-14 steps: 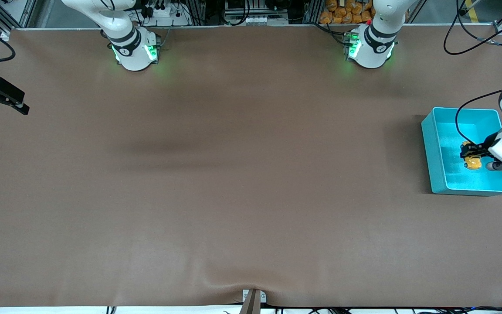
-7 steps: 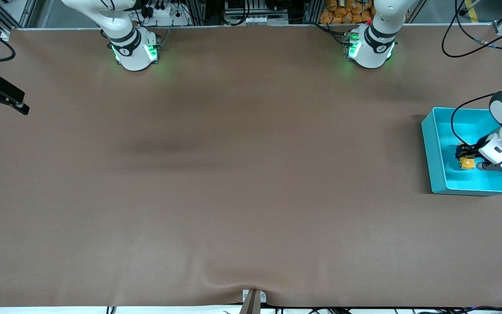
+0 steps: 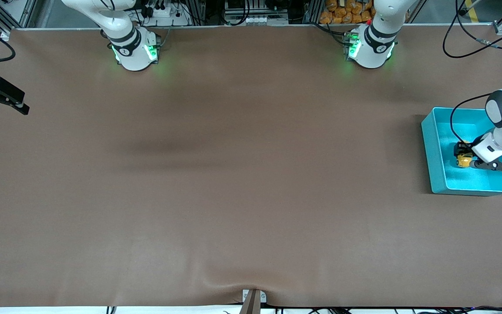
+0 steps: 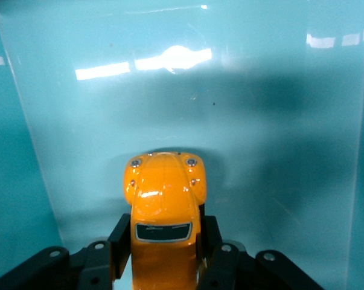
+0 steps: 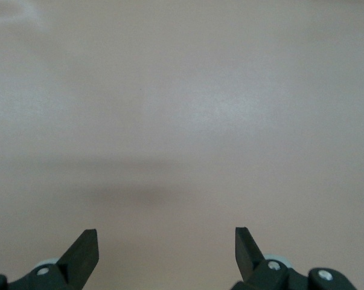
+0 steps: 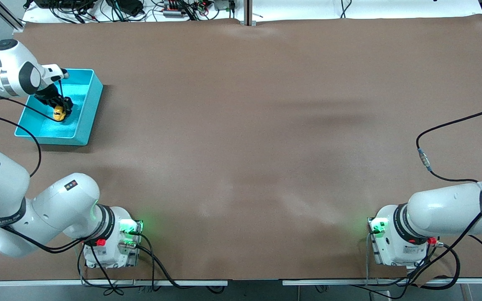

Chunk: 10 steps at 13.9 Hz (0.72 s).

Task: Wind and store yellow beetle car
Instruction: 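Lower the car into the bin and open the left gripper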

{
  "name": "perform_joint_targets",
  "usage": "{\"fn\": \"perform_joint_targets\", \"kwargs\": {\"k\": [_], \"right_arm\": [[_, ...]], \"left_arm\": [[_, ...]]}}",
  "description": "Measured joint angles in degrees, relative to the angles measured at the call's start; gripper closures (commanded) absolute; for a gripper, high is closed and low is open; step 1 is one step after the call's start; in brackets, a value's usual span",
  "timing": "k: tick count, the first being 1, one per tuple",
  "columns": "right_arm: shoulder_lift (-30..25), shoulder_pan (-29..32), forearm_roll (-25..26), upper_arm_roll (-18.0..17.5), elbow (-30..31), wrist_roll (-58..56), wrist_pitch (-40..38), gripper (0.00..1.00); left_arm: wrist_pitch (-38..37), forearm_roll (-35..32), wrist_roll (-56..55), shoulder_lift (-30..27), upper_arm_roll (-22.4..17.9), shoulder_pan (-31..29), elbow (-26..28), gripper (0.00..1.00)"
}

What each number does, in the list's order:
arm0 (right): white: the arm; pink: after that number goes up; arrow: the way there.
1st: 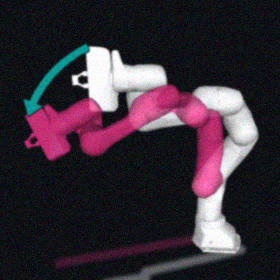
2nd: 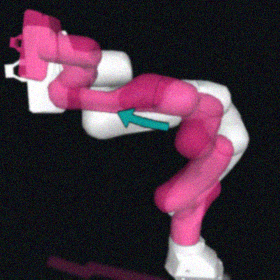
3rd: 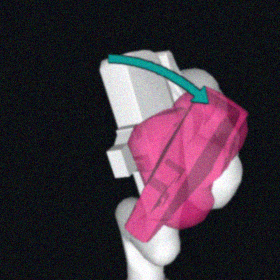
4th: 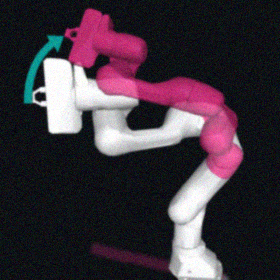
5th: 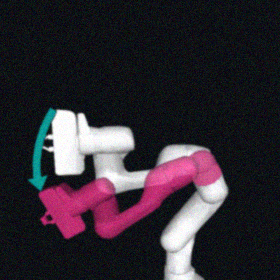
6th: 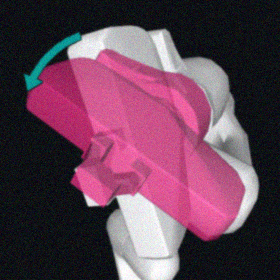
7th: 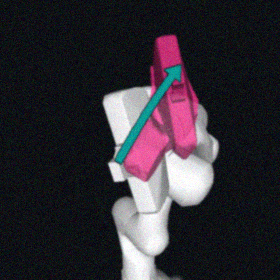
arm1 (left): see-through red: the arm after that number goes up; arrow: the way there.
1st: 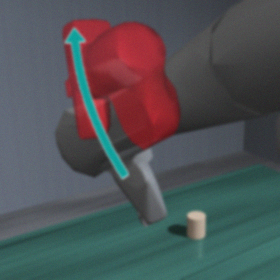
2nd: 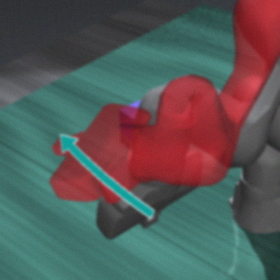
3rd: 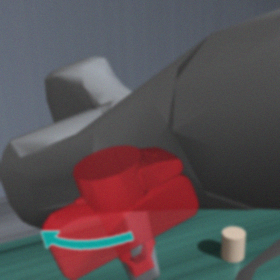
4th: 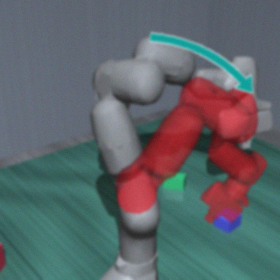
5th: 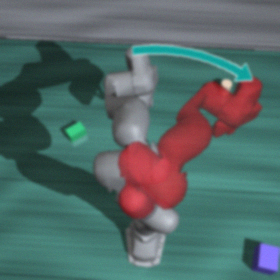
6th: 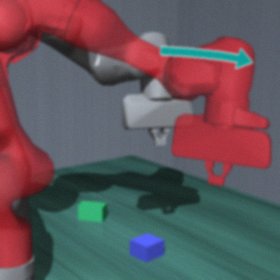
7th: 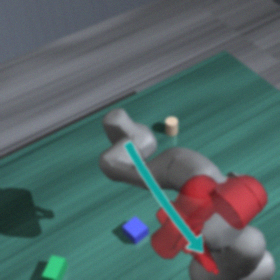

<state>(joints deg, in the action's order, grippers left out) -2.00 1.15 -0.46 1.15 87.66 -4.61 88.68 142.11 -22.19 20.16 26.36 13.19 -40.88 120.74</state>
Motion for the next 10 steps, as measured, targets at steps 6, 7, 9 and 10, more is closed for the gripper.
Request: {"fn": "perform_joint_targets", "kwargs": {"k": [6,7,9,10], "right_arm": [[0.0,0.0,0.0,0.0,0.0,0.0,0.0,0.0],[0.0,0.0,0.0,0.0,0.0,0.0,0.0,0.0],[0.0,0.0,0.0,0.0,0.0,0.0,0.0,0.0],[0.0,0.0,0.0,0.0,0.0,0.0,0.0,0.0]], "left_arm": [[0.2,0.0,0.0,-0.1,0.2,-0.8,0.4,0.0],[0.3,-0.1,0.0,-0.5,0.5,-0.8,0.2,0.0],[0.3,-0.1,0.0,-1.9,2.4,-0.9,-0.3,0.0],[0.0,-0.1,0.0,-3.1,3.8,-0.9,-0.6,0.0]]}}
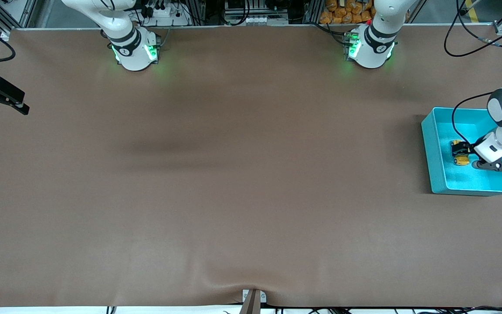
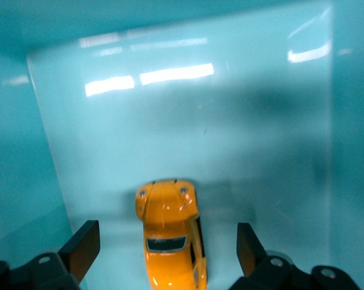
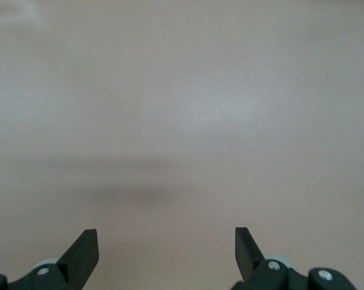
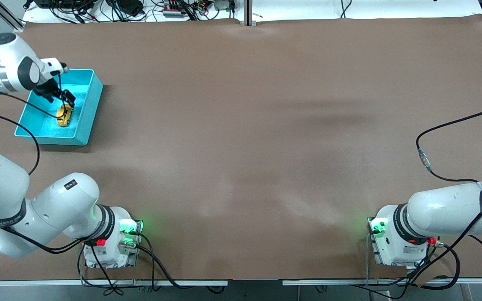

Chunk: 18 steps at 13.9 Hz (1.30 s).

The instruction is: Wind and store yellow beetle car

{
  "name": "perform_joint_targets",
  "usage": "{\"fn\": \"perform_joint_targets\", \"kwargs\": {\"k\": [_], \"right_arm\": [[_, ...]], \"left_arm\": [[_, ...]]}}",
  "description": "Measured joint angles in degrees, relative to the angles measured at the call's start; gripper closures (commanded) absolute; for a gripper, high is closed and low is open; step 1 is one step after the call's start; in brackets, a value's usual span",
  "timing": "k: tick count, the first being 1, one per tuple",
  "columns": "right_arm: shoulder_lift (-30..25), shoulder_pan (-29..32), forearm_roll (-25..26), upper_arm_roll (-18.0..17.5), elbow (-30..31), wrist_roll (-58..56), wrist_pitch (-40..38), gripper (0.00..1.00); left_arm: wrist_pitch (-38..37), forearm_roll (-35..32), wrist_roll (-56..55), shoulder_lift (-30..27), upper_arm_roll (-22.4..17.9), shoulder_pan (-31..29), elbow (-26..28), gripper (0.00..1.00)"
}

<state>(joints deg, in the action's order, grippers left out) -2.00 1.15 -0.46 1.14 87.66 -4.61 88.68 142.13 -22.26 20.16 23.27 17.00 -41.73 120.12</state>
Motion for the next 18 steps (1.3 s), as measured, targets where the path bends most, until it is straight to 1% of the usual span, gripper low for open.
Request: {"fn": "perform_joint_targets", "kwargs": {"k": [5,7,9,12,14,16,18], "right_arm": [[0.0,0.0,0.0,0.0,0.0,0.0,0.0,0.0],[0.0,0.0,0.0,0.0,0.0,0.0,0.0,0.0],[0.0,0.0,0.0,0.0,0.0,0.0,0.0,0.0],[0.0,0.0,0.0,0.0,0.0,0.0,0.0,0.0],[0.0,0.0,0.0,0.0,0.0,0.0,0.0,0.0],[0.0,0.0,0.0,0.0,0.0,0.0,0.0,0.0],[0.0,0.0,0.0,0.0,0.0,0.0,0.0,0.0]], "left_arm": [[-3.9,0.0,-2.3,-8.0,5.4,0.0,-0.9,0.0],[-6.1,1.2,-3.4,-10.7,7.0,0.0,-1.4,0.0],[-9.8,5.2,-3.4,-13.3,8.1,0.0,-2.4,0.0],[-16.1,11.6,-3.4,-16.8,8.4,1.6,-4.5,0.0],[-21.7,13.5,-5.4,-18.3,7.1,5.2,-6.7,0.0],[-26.0,14.4,-10.1,-19.9,2.2,13.2,-8.7,0.0],[-28.7,15.5,-14.4,-22.0,-2.3,21.0,-9.6,0.0]]}}
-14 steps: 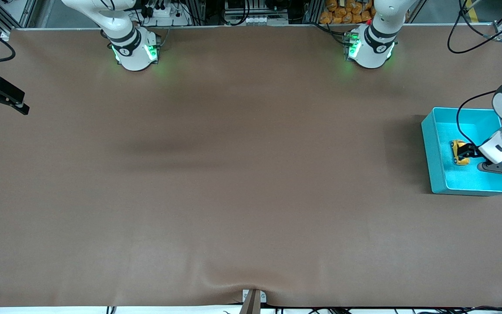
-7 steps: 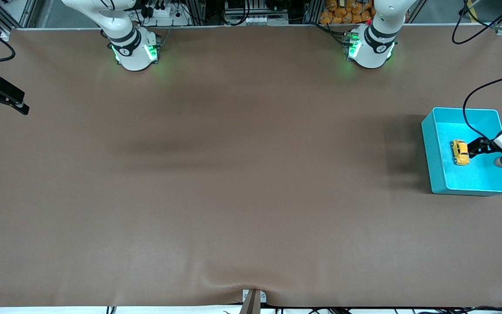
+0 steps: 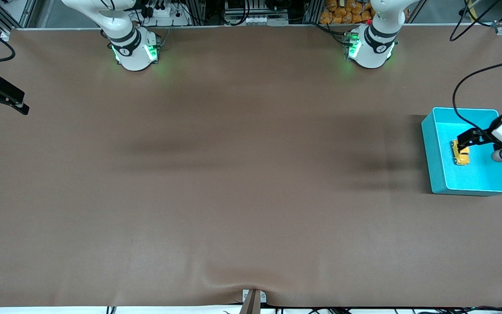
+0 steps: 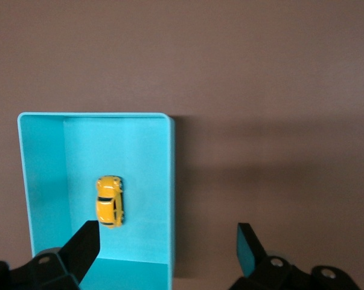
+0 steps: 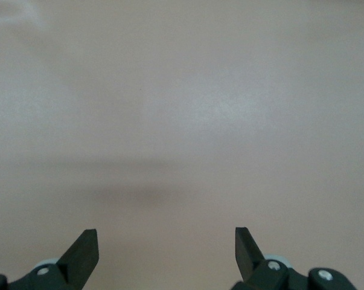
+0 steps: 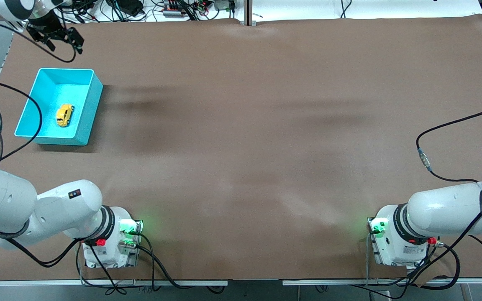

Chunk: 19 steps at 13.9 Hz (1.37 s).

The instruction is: Wind and store yellow beetle car

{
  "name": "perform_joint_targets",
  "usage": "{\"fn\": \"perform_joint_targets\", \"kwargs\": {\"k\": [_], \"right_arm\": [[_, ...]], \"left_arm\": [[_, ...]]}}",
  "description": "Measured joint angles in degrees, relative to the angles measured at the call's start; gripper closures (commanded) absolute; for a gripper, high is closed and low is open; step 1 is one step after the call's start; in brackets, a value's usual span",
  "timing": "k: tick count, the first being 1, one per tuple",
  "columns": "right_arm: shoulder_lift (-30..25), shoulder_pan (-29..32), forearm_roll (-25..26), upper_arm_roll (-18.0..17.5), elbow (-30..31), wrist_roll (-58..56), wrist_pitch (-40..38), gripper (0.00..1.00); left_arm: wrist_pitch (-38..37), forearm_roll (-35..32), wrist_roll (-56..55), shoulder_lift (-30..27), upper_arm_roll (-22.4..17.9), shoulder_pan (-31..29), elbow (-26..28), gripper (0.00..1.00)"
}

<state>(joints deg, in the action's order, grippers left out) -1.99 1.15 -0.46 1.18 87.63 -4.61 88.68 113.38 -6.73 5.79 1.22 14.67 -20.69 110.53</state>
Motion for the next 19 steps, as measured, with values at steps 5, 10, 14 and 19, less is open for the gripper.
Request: {"fn": "perform_joint_targets", "kwargs": {"k": [5,10,14,19], "right_arm": [[0.0,0.0,0.0,0.0,0.0,0.0,0.0,0.0],[0.0,0.0,0.0,0.0,0.0,0.0,0.0,0.0],[0.0,0.0,0.0,0.0,0.0,0.0,0.0,0.0],[0.0,0.0,0.0,0.0,0.0,0.0,0.0,0.0]], "left_arm": [[-12.7,1.9,-5.7,-3.3,-7.5,13.2,-7.3,0.0],[-23.5,4.2,-6.2,-5.0,-12.9,19.2,-15.0,0.0],[-26.9,4.4,-8.4,-5.3,-12.8,20.4,-17.9,0.0],[-29.6,4.8,-9.0,-5.7,-12.7,20.6,-19.1,0.0]]}}
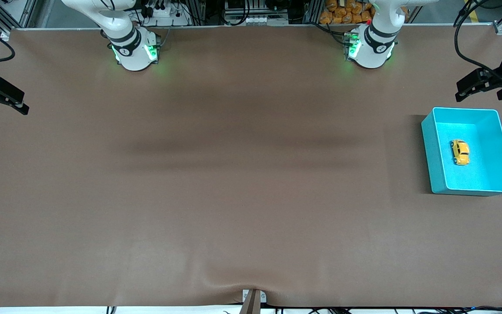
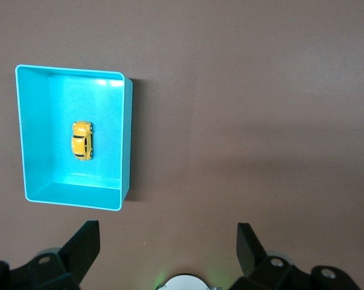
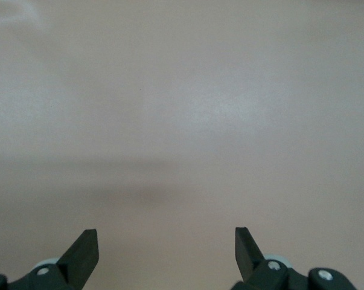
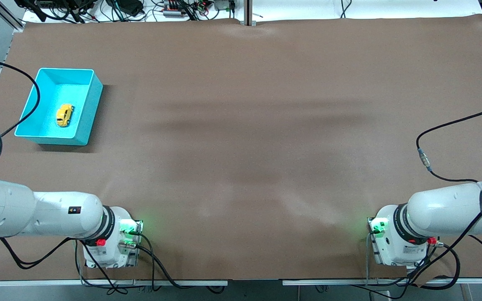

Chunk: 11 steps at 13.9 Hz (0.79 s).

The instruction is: Wind and store yellow beetle car

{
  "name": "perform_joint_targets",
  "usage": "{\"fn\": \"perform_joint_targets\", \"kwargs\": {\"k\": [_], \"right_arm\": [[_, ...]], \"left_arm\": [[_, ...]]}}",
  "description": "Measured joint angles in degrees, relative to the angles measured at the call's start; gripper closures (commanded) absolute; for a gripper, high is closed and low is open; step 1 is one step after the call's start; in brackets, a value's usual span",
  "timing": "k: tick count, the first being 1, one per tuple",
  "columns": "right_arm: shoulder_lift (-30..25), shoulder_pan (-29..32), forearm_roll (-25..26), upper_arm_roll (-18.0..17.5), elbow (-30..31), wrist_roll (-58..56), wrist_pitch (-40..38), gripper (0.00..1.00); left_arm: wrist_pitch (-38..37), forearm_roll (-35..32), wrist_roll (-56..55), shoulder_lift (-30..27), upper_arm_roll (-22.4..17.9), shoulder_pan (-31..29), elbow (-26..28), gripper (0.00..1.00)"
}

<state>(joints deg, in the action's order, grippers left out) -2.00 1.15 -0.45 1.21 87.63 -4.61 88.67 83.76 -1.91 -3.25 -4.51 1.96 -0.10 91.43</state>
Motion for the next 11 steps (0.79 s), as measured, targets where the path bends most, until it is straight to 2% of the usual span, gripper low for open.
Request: {"fn": "perform_joint_targets", "kwargs": {"k": [5,11], "right_arm": [[0.0,0.0,0.0,0.0,0.0,0.0,0.0,0.0],[0.0,0.0,0.0,0.0,0.0,0.0,0.0,0.0]], "left_arm": [[-0.6,1.1,-1.0,-1.2,1.6,0.2,-0.2,0.0],[-0.6,1.1,1.3,-1.2,1.7,0.2,-0.3,0.0]]}}
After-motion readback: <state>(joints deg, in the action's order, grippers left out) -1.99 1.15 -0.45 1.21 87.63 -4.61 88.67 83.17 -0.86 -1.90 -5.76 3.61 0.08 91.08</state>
